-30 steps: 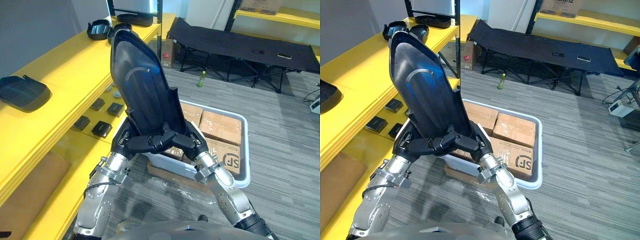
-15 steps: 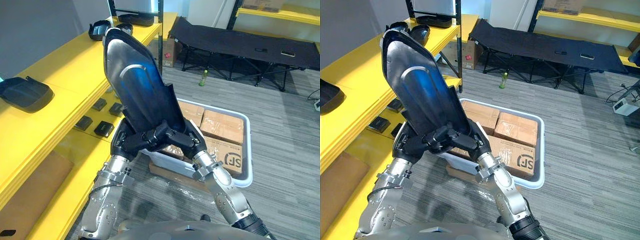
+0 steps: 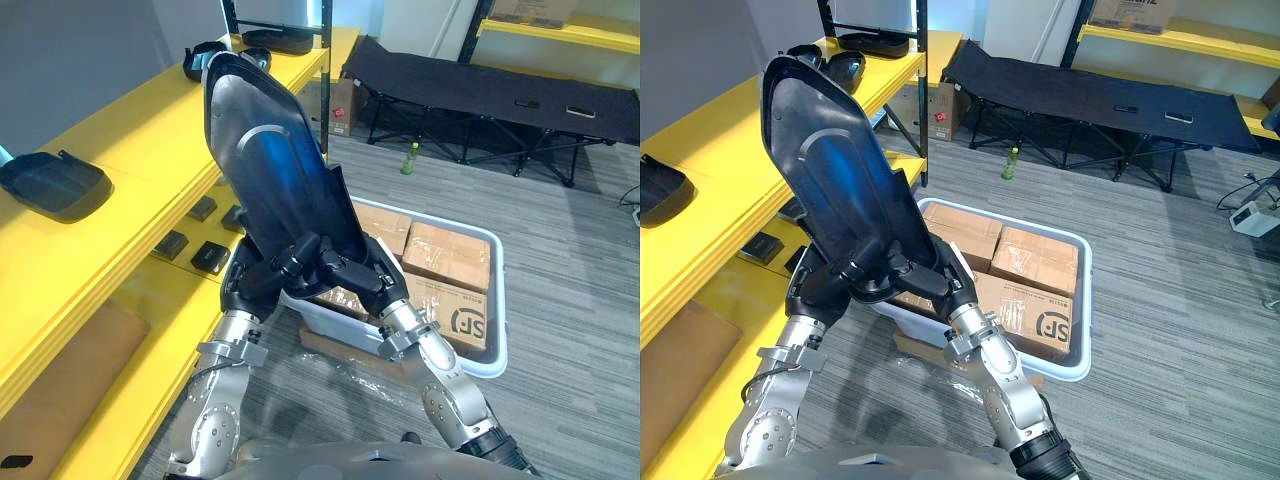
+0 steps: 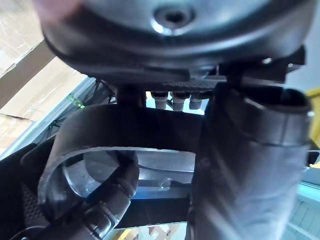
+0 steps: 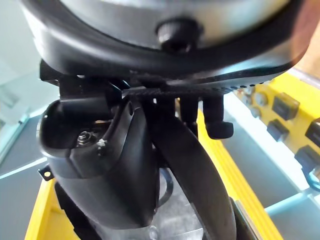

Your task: Walk over and take three plastic housings, then place them on the shelf

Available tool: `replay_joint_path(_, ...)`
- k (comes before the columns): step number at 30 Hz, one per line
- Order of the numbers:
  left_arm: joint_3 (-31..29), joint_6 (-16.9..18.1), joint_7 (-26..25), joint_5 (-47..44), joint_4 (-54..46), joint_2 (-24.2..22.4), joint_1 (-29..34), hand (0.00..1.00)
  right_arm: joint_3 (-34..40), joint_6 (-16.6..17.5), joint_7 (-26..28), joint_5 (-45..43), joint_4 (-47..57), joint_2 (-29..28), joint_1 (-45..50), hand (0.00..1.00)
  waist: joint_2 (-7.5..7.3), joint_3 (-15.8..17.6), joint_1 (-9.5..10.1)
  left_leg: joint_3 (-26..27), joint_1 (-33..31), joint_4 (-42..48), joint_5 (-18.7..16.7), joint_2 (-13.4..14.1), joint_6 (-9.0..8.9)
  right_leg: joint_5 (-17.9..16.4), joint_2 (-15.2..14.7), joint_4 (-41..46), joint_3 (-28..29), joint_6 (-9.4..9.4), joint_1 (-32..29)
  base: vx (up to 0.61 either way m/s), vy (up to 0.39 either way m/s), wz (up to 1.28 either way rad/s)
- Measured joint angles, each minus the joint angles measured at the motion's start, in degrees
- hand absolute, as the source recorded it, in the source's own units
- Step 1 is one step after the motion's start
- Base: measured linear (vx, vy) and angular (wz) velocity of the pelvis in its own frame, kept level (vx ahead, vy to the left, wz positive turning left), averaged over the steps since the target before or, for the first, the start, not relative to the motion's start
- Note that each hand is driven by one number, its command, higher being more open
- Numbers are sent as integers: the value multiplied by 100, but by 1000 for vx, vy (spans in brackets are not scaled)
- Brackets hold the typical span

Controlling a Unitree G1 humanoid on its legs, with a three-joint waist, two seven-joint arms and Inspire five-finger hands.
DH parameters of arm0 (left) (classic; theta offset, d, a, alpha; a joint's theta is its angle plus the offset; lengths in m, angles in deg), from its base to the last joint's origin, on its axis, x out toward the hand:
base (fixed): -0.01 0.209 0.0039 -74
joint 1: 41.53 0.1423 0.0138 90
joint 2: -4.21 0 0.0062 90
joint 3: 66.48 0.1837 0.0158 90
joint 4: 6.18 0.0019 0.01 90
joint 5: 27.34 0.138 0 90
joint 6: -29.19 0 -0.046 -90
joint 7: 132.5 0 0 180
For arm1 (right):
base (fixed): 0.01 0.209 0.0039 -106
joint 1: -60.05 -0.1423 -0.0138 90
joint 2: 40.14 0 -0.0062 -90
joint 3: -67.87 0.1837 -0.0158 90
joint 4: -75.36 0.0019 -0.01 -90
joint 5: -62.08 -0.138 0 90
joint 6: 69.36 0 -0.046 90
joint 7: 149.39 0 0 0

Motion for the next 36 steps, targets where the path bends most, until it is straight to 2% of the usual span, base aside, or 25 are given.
replay_joint_path(8,-63,-108,-181,-28,23,19,3,0,15,18,-169,208,1,-24,0,0,-18,-11,-1,3,6,0,1,0,1,0,0,2,0,0,4,0,0,0)
replay_joint_path(10,-62,-109,-319,-97,92,-9,2,0,22,171,-173,271,1,-35,0,0,-33,-20,-1,4,8,-2,2,0,1,0,0,2,-1,0,4,0,0,0)
replay_joint_path(23,109,84,-627,-47,137,-42,4,0,15,215,-256,446,-1,-46,11,0,-131,-81,1,2,28,-2,3,0,1,0,0,7,-5,0,22,0,0,0)
replay_joint_path(24,111,132,-655,-10,137,-42,4,0,15,215,-259,446,-1,-46,11,100,-131,-81,1,2,42,-3,4,0,1,0,0,7,-6,0,33,0,0,0)
replay_joint_path(30,220,480,-1184,478,119,-102,-10,0,-185,259,-252,424,-1,-52,20,100,-139,-88,-13,6,103,-22,3,0,2,-2,0,7,-18,-2,89,0,0,0)
replay_joint_path(33,64,778,-1819,911,119,-436,-50,0,-456,249,-274,431,-3,-62,74,100,-139,-88,0,1,102,-20,5,0,2,-3,0,7,-21,-2,90,0,0,0)
replay_joint_path(36,-102,965,-2344,1620,115,-508,-54,0,-492,248,-292,430,-4,-118,74,100,-139,-88,13,-10,101,-19,6,0,3,-4,0,11,-29,-4,95,0,0,0)
